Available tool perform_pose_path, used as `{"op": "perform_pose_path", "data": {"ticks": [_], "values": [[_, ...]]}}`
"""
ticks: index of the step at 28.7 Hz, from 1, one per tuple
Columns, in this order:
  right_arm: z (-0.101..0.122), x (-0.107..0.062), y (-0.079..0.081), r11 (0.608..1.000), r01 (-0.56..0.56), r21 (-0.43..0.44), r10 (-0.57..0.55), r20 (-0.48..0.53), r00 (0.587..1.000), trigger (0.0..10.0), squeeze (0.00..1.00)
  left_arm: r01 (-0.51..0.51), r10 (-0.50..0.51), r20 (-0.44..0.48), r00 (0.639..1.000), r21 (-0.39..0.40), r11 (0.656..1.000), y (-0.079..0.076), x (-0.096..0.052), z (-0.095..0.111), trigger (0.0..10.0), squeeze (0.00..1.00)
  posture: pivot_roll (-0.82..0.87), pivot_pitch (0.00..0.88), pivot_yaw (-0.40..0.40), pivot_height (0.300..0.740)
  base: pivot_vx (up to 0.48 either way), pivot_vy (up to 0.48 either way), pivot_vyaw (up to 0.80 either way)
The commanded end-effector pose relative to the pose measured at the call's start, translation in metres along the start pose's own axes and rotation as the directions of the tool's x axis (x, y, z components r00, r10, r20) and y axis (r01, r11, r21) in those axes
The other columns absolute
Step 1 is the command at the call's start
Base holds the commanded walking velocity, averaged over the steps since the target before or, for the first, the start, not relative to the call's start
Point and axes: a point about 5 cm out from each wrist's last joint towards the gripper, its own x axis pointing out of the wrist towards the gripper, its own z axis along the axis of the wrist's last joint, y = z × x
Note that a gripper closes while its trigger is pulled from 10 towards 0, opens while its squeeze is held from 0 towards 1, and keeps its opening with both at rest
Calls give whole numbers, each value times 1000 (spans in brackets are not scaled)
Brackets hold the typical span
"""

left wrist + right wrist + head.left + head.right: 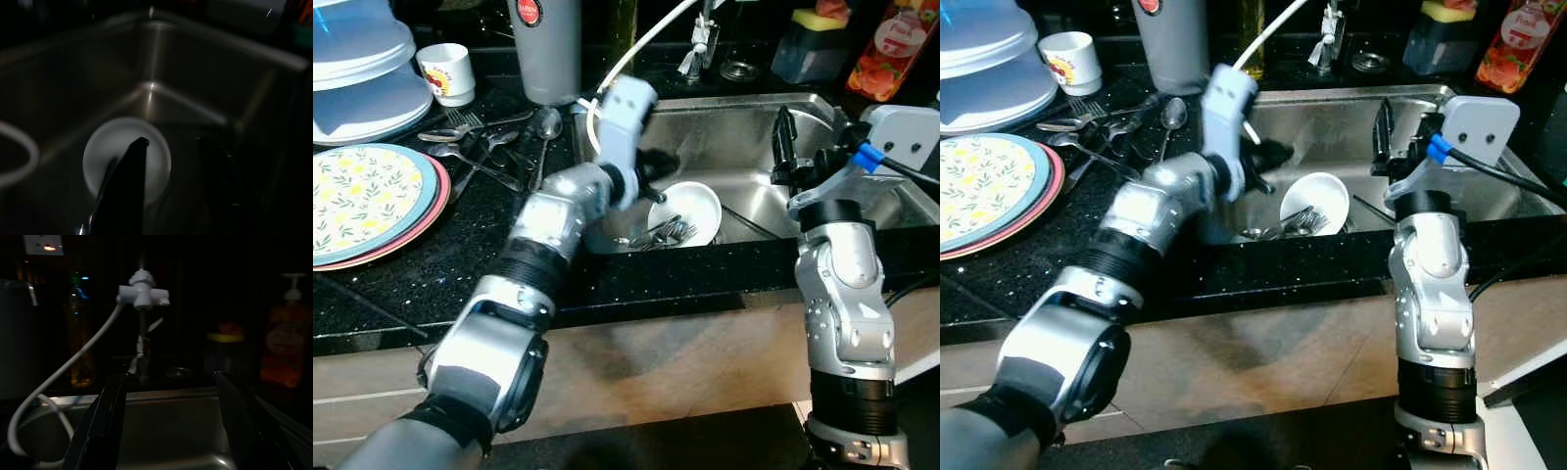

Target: Kitchen organization

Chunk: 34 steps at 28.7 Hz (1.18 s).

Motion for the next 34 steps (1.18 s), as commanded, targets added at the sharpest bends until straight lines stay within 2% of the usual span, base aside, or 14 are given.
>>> {"op": "perform_pose_path", "data": {"ticks": [1, 2, 7, 8, 10, 11, 15, 17, 22, 23, 24, 31, 32, 34], "values": [[-1, -3, -3, 1000, 11, -2, -12, -10, 1000, 10000, 0, 14, -17, 134, 991, 22, 1000, 1, -2, 25, 10000, 1000, 36, 95, -2, 740, 0, 0, 0], [-1, -3, -3, 1000, 13, -3, -13, -10, 1000, 10000, 0, 8, -12, 183, 983, 23, 1000, 4, -4, 33, 10000, 0, 36, 95, -2, 740, 0, 0, 0], [-1, -3, -3, 1000, 12, -2, -12, -11, 1000, 10000, 0, -148, 116, 339, 934, 69, 987, 28, -28, 67, 10000, 0, 45, 102, -5, 740, 0, 0, 0], [-1, -3, -3, 1000, 12, -2, -12, -11, 1000, 10000, 0, -148, 116, 339, 934, 69, 987, 28, -28, 67, 10000, 0, 45, 102, -5, 740, 0, 0, 0], [-1, -3, -3, 1000, 12, 2, -12, -11, 1000, 10000, 0, -361, 325, 267, 908, 100, 927, 60, -50, 70, 10000, 0, 53, 104, -7, 740, 0, 0, 0], [-1, -3, -3, 1000, 12, 2, -12, -11, 1000, 10000, 0, -361, 325, 267, 908, 100, 927, 60, -50, 70, 10000, 0, 53, 104, -7, 740, 0, 0, 0], [-3, -3, -2, 1000, 10, 9, -10, -17, 1000, 10000, 0, -514, 506, 98, 857, 85, 854, 89, -63, 43, 10000, 0, 71, 109, -17, 740, 0, 0, 0], [-4, -2, 1, 1000, 2, 16, -2, -21, 1000, 10000, 0, -527, 529, -9, 849, 61, 848, 96, -62, 15, 10000, 0, 69, 111, -17, 740, 0, 0, 0], [-1, -1, 3, 1000, -1, 21, 1, -11, 1000, 10000, 0, -540, 538, -95, 837, 6, 842, 93, -54, -8, 10000, 0, 56, 117, -9, 740, 0, 0, 0], [-1, -1, 2, 1000, 2, 19, -2, -11, 1000, 10000, 0, -560, 559, -99, 823, 14, 828, 94, -53, -8, 10000, 157, 51, 118, -6, 740, 0, 0, 0], [0, -2, 2, 1000, 4, 19, -4, -11, 1000, 10000, 0, -574, 573, -101, 814, 22, 819, 95, -54, -8, 10000, 1000, 48, 120, -4, 740, 0, 0, 0], [0, -8, -2, 1000, 19, 6, -19, -23, 1000, 10000, 0, -638, 641, -79, 764, 54, 768, 99, -55, 4, 10000, 1000, 40, 142, 8, 740, 0, 0, 0], [0, -9, -2, 1000, 20, 7, -20, -24, 1000, 10000, 0, -643, 646, -64, 761, 57, 764, 100, -55, 8, 10000, 0, 41, 149, 10, 740, 0, 0, 0], [0, -9, -2, 1000, 21, 7, -21, -25, 999, 10000, 0, -645, 647, -55, 760, 57, 762, 101, -55, 10, 10000, 0, 41, 151, 10, 740, 0, 0, 0]]}}
